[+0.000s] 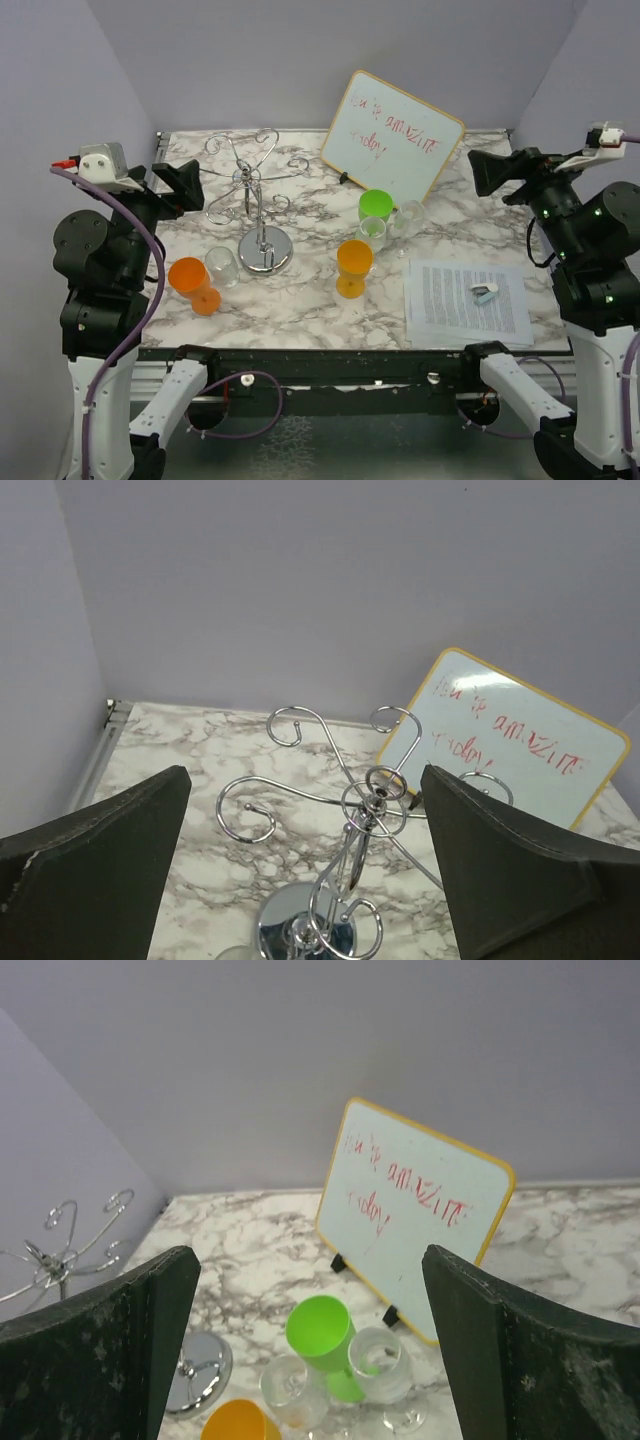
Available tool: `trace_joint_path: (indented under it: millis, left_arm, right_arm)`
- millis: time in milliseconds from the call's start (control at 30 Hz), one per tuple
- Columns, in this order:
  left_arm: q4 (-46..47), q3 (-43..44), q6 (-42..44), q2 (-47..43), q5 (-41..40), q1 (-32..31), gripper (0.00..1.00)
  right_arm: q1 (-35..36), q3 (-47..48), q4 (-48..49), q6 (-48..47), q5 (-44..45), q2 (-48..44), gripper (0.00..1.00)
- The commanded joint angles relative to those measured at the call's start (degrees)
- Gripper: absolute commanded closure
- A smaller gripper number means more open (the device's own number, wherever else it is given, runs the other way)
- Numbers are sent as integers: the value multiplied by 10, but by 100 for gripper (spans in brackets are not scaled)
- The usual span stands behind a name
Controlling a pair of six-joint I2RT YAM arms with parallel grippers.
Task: Place the wine glass upside down on the wine glass rack
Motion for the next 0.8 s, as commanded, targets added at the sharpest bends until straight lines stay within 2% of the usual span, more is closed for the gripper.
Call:
trace_joint_path:
  millis: [0,100,167,300,400,567,767]
  left_arm:
    - [-5,-21,-15,-12,36,-2,1]
    - [-1,-34,-21,-17,50,-2,1]
    - [3,-43,-14,-19,91,-2,1]
    - [22,-68,-8,-29,169,-2,1]
    - [36,-83,-16,-36,199,-2,1]
    - [53,-96,-29,-32,249,-2,1]
    - [59,-102,-36,-20,281,-2,1]
  right_arm:
    - [-5,-37,-47,23,-58,26,0]
    - [-5,-71,-56,28,-93,48,0]
    - [-5,-91,-57,27,-124,62,1]
    - [-5,-100,-70,17,-190,103,10]
    - [-2,-99,-79,15,-200,135,13]
    - [35,-100,-87,13,-116,180,20]
    - [139,-89,-91,1,28,256,29]
